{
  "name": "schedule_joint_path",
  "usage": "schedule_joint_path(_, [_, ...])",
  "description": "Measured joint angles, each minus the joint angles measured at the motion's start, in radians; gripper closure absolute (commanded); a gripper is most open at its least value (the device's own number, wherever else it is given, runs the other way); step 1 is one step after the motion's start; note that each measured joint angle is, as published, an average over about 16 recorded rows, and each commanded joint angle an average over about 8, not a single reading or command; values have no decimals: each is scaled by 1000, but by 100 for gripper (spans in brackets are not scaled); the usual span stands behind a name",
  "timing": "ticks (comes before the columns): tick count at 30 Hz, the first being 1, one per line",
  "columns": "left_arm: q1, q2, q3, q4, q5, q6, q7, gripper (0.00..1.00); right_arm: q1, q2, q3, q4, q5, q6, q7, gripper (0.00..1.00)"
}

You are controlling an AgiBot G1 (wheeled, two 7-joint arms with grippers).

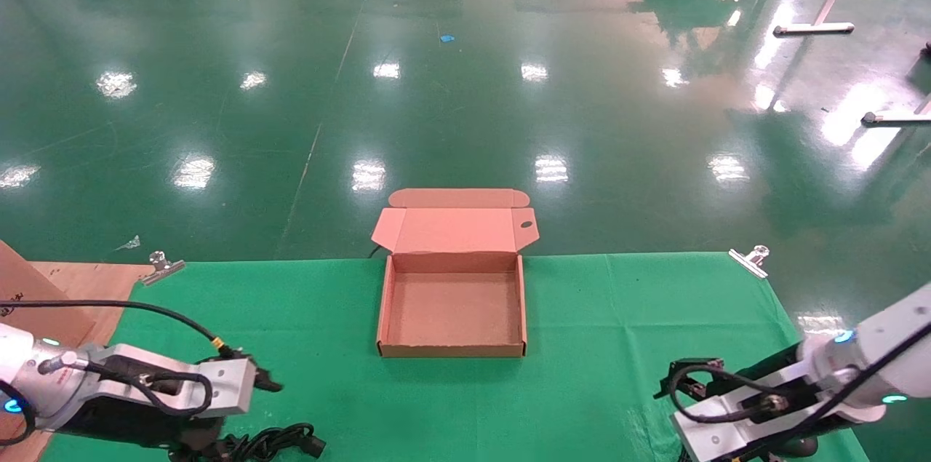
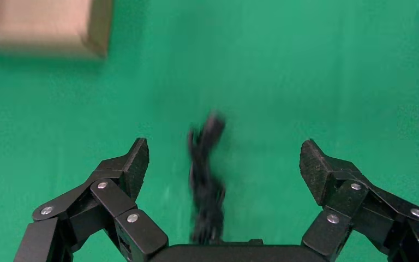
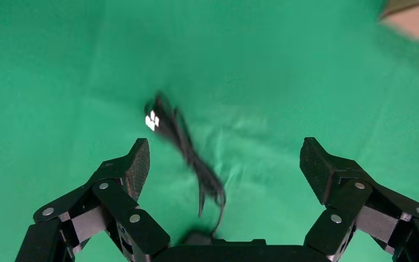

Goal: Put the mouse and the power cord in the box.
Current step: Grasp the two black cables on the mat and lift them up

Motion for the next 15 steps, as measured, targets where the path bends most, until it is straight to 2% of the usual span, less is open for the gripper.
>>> schedule_joint_path(6, [-37, 50, 39, 169, 87, -63, 89, 0, 14, -74, -46, -128, -90, 68, -95, 0])
schedule_joint_path(15, [-44, 114, 58, 367, 130, -157, 182, 0, 12, -164, -78, -298, -140, 151, -192, 0])
